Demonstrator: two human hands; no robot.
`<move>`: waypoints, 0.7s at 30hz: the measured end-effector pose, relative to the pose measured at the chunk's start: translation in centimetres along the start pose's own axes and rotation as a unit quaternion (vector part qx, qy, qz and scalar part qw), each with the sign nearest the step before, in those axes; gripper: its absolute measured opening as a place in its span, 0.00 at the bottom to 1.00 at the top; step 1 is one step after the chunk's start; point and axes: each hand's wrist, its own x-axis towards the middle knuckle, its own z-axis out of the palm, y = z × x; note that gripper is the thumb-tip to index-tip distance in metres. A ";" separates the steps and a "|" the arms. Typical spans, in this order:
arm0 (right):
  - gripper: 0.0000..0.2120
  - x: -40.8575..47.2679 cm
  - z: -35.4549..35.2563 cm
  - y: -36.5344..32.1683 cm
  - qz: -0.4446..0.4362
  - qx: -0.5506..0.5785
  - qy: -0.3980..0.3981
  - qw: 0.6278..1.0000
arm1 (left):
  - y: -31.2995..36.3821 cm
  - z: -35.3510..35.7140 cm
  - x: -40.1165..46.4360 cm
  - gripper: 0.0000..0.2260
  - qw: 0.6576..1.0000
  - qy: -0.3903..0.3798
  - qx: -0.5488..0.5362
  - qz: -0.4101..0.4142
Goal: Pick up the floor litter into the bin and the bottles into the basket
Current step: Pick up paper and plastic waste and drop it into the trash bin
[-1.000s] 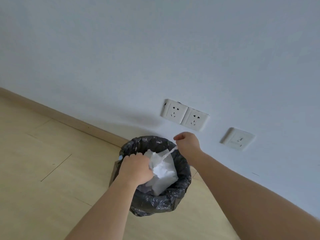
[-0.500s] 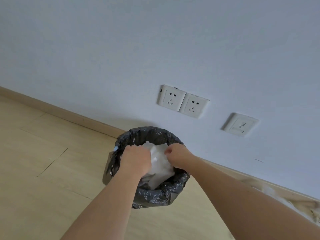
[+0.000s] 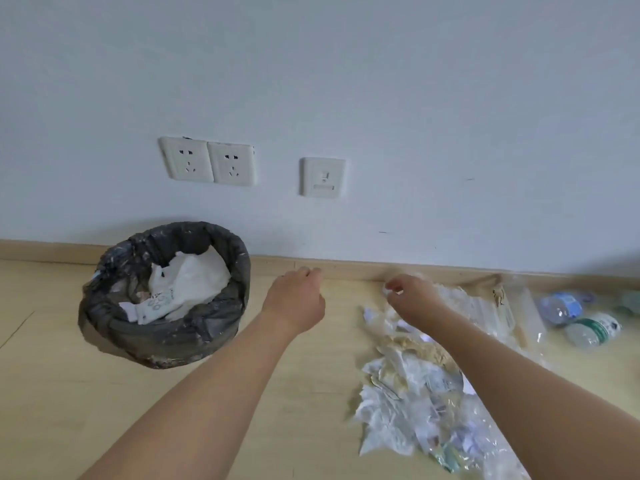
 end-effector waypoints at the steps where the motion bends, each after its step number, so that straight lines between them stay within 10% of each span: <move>1: 0.17 -0.4 0.2 2.8 0.019 -0.004 -0.006 1.000 | 1.4 1.5 0.1 0.18 0.999 -0.043 0.001 0.005; 10: 0.05 -0.2 5.8 14.0 0.091 -0.035 -0.127 0.987 | 8.7 15.9 -3.2 0.13 0.942 -0.310 -0.054 -0.114; 14: 0.22 1.1 9.8 14.1 0.054 -0.051 -0.143 0.987 | 8.8 19.8 -4.2 0.11 0.953 -0.274 -0.008 -0.126; 21: 0.16 1.7 10.4 14.4 0.075 -0.064 -0.146 0.984 | 6.9 19.2 -3.3 0.12 0.937 -0.218 -0.154 -0.224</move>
